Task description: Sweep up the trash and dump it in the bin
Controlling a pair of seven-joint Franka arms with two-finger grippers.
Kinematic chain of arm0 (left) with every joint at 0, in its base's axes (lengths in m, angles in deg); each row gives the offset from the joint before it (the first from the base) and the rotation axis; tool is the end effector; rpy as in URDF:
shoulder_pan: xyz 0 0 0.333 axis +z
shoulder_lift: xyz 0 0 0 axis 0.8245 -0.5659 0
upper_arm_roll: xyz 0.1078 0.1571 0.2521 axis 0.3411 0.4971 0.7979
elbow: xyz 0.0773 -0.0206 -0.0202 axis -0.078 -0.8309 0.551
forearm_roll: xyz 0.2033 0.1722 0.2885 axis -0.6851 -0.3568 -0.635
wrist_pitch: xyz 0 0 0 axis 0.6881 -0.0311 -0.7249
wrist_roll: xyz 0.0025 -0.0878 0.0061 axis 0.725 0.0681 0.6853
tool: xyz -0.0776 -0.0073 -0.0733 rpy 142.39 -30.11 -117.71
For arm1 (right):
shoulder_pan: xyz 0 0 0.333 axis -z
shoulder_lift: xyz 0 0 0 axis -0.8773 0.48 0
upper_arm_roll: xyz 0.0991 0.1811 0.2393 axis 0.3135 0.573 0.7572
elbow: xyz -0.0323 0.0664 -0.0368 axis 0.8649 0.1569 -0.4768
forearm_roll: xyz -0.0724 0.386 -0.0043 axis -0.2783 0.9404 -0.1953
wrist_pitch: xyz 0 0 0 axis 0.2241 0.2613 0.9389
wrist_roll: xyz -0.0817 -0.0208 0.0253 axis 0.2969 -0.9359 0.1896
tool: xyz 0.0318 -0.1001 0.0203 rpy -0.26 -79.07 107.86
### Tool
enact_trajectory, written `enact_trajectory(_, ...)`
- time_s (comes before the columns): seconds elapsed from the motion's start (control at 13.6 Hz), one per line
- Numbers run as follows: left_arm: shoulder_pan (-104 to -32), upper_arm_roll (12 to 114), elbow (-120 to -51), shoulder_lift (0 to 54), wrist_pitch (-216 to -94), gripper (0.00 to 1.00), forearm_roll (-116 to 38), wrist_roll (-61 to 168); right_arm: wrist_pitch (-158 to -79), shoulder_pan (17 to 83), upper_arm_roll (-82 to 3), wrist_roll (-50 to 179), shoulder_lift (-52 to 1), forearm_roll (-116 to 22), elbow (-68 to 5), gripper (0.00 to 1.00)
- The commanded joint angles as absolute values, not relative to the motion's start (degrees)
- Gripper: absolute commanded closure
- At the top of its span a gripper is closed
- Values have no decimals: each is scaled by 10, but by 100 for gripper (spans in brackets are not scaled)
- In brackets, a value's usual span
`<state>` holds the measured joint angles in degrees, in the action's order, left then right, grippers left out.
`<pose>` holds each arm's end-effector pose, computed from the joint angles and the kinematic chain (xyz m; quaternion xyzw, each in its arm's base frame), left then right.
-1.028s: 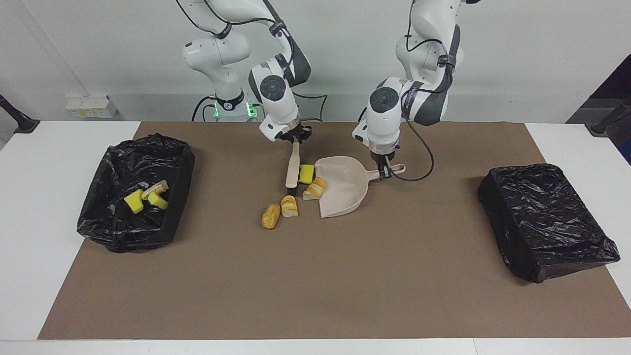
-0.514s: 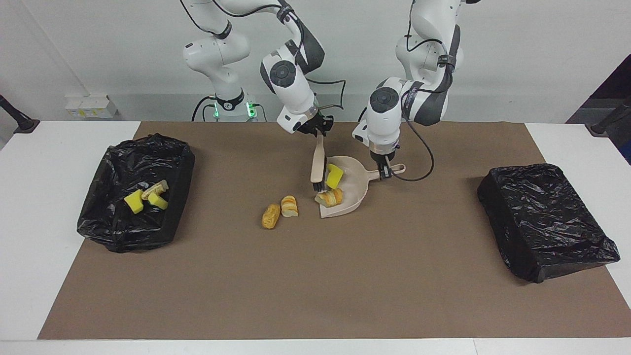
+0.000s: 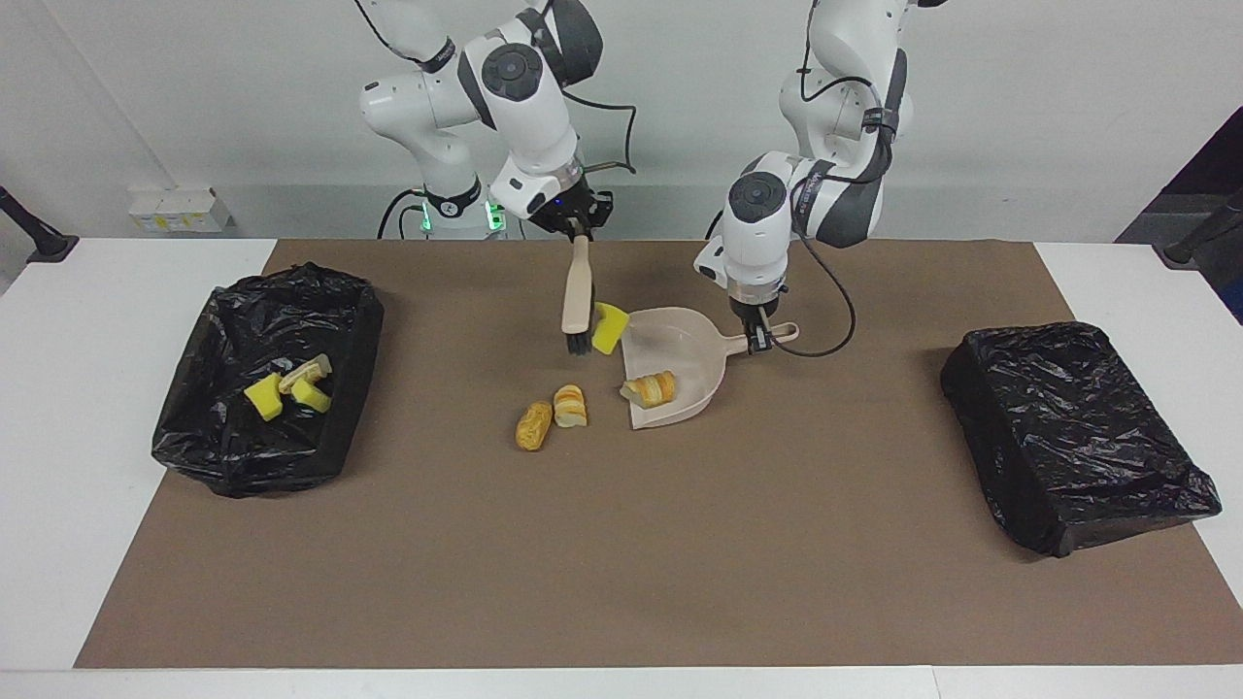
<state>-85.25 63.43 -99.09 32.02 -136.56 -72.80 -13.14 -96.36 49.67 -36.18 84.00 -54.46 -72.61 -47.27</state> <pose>0.4579 -0.2814 0.3542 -0.7162 0.6921 0.0778 0.0446 0.4246 0.1899 0.5102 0.9916 0.0850 -0.0972 0.0061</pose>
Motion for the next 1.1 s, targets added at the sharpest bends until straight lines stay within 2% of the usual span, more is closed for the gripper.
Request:
enact_trajectory(0.0,-857,640,-1016,334,-1379,100,-724,-126,-962,561,-356,705,-524,-803,-466,100)
enact_trajectory(0.29,-857,640,-1016,335,-1378,100,-724,-125,-1060,606,-355,620,-436,-958,-462,100)
enact_trajectory(0.51,-857,640,-1016,334,-1379,100,-724,-115,-1113,618,-355,614,-395,-988,-468,100)
enact_trajectory(0.88,-857,641,-1016,335,-1375,100,-724,-88,-1136,595,-351,675,-395,-963,-510,100)
enact_trajectory(1.03,-858,641,-1016,335,-1375,100,-724,-88,-1148,581,-351,683,-384,-878,-515,100)
